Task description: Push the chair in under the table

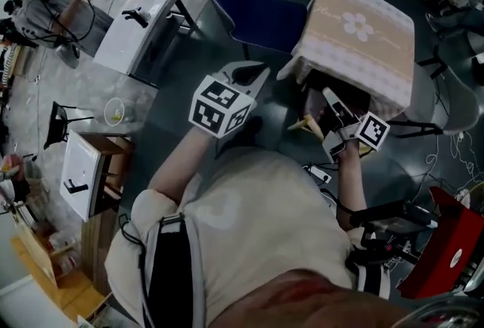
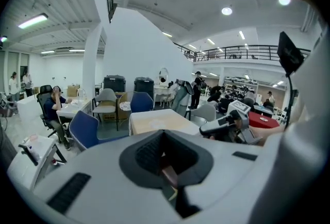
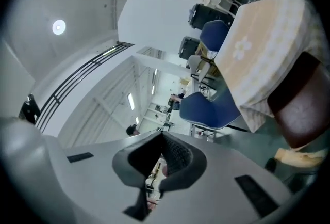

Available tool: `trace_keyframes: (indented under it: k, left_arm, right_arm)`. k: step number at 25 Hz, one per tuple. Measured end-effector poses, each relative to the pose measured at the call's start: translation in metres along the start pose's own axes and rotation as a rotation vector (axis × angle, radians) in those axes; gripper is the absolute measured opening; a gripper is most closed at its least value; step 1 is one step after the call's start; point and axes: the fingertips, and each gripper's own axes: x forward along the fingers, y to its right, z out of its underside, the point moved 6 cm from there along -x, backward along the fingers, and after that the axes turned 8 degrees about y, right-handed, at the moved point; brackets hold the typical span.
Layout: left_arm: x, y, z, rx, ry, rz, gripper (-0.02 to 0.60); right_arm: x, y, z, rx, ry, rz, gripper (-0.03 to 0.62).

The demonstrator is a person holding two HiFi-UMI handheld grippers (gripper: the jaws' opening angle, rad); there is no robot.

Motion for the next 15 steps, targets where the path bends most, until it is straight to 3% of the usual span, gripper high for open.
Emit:
trace_keyframes:
  k: [4,10,15]
  left_arm:
    - [-0.016,0.001,0.0,-0.001,0.026,-0.03,0.006]
    - [-0.044,0.004,0.015,-0.004,-0.004,-0.101,0.006]
    - [-0.059,0.006,0.02,-0.016,0.007,-0.123,0.006]
  right_arm:
    - [0.021,-0.034,0.018,0.043,-0.085,-0.15,0.012]
    - [0.029,-0.074,0.045,0.113,-0.206,-0.299,0.012]
    - [0.033,-0.079,0.06,0.098,-0.223,-0.327,0.012]
